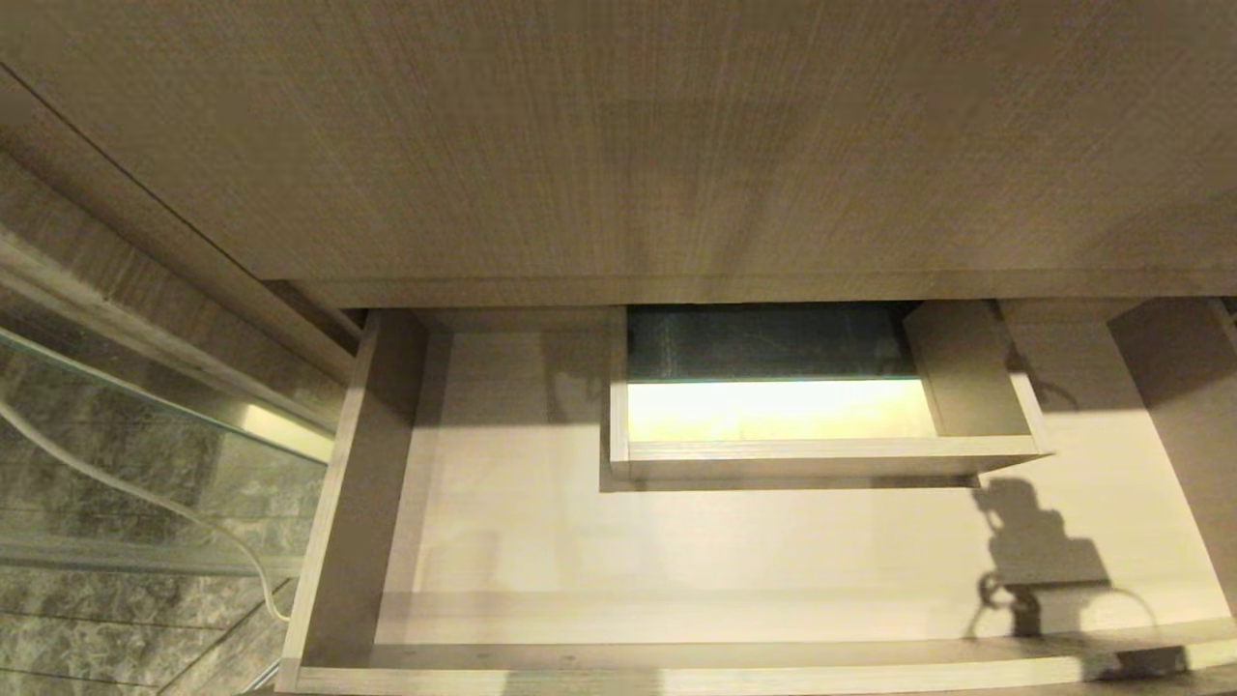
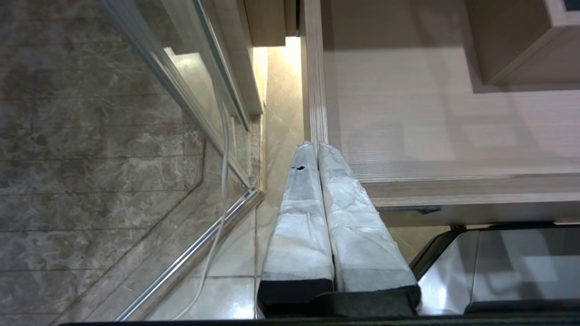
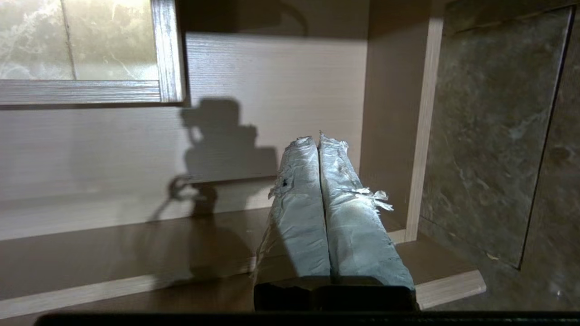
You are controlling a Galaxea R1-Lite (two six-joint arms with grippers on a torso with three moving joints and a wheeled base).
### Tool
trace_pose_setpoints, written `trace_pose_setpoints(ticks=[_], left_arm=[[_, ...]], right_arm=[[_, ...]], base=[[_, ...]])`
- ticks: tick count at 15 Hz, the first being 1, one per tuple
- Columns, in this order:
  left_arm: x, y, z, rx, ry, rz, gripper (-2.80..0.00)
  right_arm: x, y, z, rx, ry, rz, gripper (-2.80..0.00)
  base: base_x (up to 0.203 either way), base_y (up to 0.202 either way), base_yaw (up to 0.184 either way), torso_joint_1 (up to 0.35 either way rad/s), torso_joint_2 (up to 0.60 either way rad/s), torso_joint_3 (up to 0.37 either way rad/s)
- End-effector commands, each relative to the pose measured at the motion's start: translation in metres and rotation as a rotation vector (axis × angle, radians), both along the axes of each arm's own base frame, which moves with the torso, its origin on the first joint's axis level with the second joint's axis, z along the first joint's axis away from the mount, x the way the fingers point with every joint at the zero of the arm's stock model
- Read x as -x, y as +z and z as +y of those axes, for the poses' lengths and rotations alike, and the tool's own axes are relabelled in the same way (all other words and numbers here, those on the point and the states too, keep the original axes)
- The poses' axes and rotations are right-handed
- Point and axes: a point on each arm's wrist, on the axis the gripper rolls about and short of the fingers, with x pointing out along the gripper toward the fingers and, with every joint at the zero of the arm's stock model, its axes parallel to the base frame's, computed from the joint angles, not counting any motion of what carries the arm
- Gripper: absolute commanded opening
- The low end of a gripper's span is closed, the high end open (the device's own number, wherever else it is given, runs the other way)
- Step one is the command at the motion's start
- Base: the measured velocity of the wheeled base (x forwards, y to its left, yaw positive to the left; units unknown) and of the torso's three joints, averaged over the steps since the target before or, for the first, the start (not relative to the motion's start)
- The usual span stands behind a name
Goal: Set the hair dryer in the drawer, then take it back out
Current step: Close the drawer
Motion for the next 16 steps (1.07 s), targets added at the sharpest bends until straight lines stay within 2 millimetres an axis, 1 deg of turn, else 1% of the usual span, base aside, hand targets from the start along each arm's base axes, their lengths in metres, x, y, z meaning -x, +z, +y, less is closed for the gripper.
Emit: trace_pose_setpoints(ticks=[1, 3, 5, 7, 9, 10, 12, 13, 16], left_arm=[[0.0, 0.0, 0.0, 0.0, 0.0, -0.002, -2.8], [0.0, 0.0, 0.0, 0.001, 0.0, 0.0, -2.8], [0.0, 0.0, 0.0, 0.001, 0.0, -0.002, -2.8], [0.0, 0.0, 0.0, 0.001, 0.0, -0.003, -2.8], [0.0, 0.0, 0.0, 0.001, 0.0, -0.001, -2.8], [0.0, 0.0, 0.0, 0.001, 0.0, -0.003, -2.8], [0.0, 0.0, 0.0, 0.001, 0.0, -0.002, -2.8], [0.0, 0.0, 0.0, 0.0, 0.0, -0.001, -2.8], [0.0, 0.0, 0.0, -0.001, 0.0, -0.001, -2.8]], right_arm=[[0.001, -0.003, 0.0, -0.003, 0.001, 0.013, -2.8], [0.006, -0.004, 0.002, 0.0, -0.002, 0.014, -2.8], [0.015, -0.01, 0.004, 0.027, -0.076, 0.078, -2.8], [0.032, -0.027, 0.008, 0.054, -0.163, 0.233, -2.8], [0.045, -0.044, 0.013, 0.032, -0.164, 0.352, -2.8], [0.048, -0.053, 0.015, 0.022, -0.147, 0.389, -2.8], [0.052, -0.069, 0.024, -0.001, -0.077, 0.473, -2.8], [0.052, -0.077, 0.026, -0.045, -0.077, 0.527, -2.8], [0.042, -0.091, 0.026, -0.095, -0.097, 0.673, -2.8]], base=[[0.0, 0.0, 0.0, 0.006, 0.06, 0.038], [0.0, 0.0, 0.0, -0.003, 0.03, 0.041], [0.0, 0.0, 0.0, 0.0, 0.01, 0.045], [0.0, 0.0, 0.0, 0.004, 0.0, 0.047], [0.0, 0.0, 0.0, 0.001, 0.0, 0.041], [0.0, 0.0, 0.0, 0.007, 0.0, 0.036], [0.0, 0.0, 0.0, 0.0, 0.0, 0.0], [0.0, 0.0, 0.0, 0.0, 0.0, 0.0], [0.0, 0.0, 0.0, 0.0, 0.0, 0.0]])
